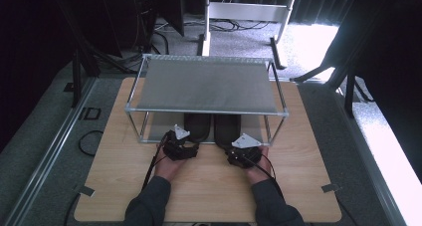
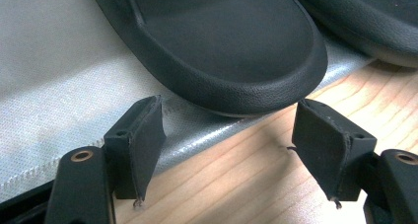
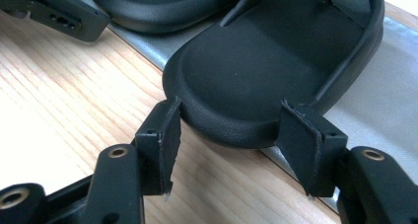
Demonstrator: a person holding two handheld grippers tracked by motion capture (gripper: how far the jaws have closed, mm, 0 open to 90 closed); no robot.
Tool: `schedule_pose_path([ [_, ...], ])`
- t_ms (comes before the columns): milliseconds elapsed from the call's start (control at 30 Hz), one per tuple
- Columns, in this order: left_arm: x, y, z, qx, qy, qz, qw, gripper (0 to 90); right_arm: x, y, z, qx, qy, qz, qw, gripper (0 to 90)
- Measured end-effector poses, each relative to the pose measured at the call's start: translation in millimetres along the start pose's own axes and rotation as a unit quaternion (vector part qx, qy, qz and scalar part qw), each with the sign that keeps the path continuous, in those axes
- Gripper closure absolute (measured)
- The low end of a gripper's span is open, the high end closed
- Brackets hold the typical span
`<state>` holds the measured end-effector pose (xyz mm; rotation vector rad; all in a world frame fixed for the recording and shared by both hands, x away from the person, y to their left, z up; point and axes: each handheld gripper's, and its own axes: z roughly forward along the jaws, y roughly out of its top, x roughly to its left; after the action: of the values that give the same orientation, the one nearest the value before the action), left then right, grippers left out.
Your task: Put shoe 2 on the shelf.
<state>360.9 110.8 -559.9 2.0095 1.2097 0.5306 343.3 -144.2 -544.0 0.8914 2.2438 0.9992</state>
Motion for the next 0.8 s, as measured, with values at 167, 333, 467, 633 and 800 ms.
schedule_pose_path([
  [167, 0.0, 0.0, 0.0, 0.000, 0.000, 0.000, 1.0000, 28.8, -0.8, 1.7, 2.3, -0.002, 0.005, -0.001, 1.0000, 43.1],
  [333, 0.0, 0.0, 0.0, 0.000, 0.000, 0.000, 1.0000, 28.8, -1.9, 3.5, 6.4, -0.004, 0.006, -0.003, 1.0000, 43.4],
  [467, -0.1, 0.0, 0.0, 0.000, 0.000, 0.001, 1.0000, 28.8, -1.4, 4.9, 9.1, -0.005, 0.008, -0.002, 1.0000, 43.4],
  [633, -0.3, 0.0, 0.0, 0.000, 0.001, 0.001, 1.0000, 28.8, -1.6, 6.5, 12.1, -0.007, 0.010, 0.001, 0.9999, 43.6],
  [800, -0.2, 0.0, 0.0, 0.000, 0.000, 0.001, 1.0000, 28.8, -0.9, 9.3, 17.8, -0.006, 0.010, -0.001, 0.9999, 44.0],
])
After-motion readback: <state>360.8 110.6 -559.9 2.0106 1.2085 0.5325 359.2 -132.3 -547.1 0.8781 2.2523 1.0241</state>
